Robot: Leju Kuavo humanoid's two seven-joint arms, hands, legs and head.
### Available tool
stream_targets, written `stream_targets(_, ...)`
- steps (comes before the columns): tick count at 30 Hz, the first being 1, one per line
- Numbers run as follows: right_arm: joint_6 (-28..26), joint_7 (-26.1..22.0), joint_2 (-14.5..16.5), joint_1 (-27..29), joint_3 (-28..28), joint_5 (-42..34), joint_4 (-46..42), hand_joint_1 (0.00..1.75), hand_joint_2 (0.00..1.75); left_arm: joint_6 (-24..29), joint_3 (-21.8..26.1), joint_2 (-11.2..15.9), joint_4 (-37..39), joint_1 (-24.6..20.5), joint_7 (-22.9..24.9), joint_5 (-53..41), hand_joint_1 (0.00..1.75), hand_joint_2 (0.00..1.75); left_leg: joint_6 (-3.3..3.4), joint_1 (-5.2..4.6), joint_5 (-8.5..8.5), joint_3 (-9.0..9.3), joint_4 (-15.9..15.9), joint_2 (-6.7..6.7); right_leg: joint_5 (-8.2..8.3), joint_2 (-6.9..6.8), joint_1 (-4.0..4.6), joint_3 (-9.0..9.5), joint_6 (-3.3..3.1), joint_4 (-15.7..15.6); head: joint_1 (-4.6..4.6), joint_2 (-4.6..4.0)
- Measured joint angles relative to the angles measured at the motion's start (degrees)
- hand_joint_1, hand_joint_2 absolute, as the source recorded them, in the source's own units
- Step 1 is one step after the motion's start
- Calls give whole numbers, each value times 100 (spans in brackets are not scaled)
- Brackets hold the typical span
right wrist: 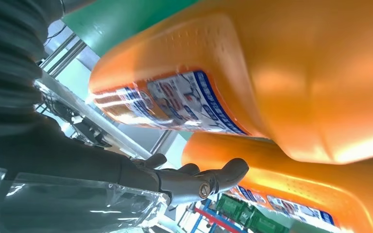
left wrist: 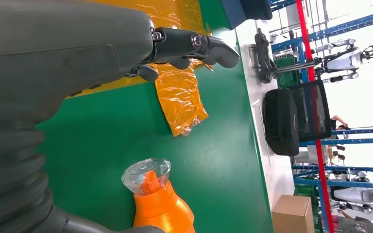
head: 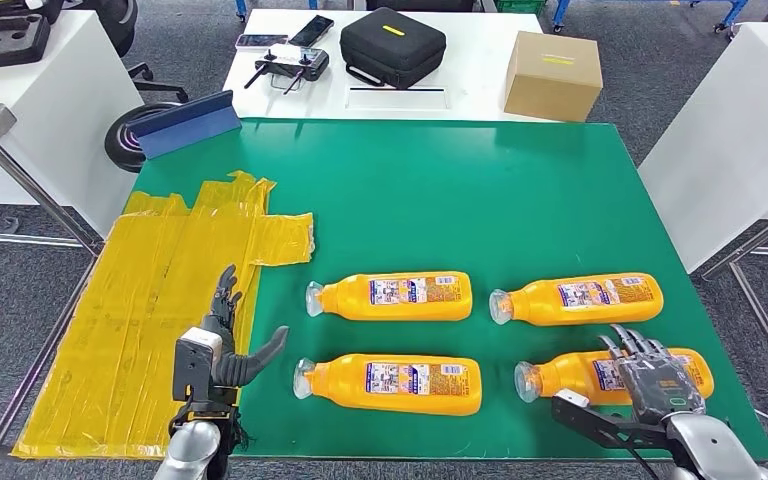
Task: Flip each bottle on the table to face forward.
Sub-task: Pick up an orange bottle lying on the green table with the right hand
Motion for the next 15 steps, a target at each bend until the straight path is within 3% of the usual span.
stream_targets(15, 21, -223, -129, -108, -148, -45, 383, 0, 175, -2, 3, -17, 10, -9, 1, 27, 0, 175, 0, -1, 0, 0, 0, 0, 0, 0, -1, 0, 0, 0, 1, 0)
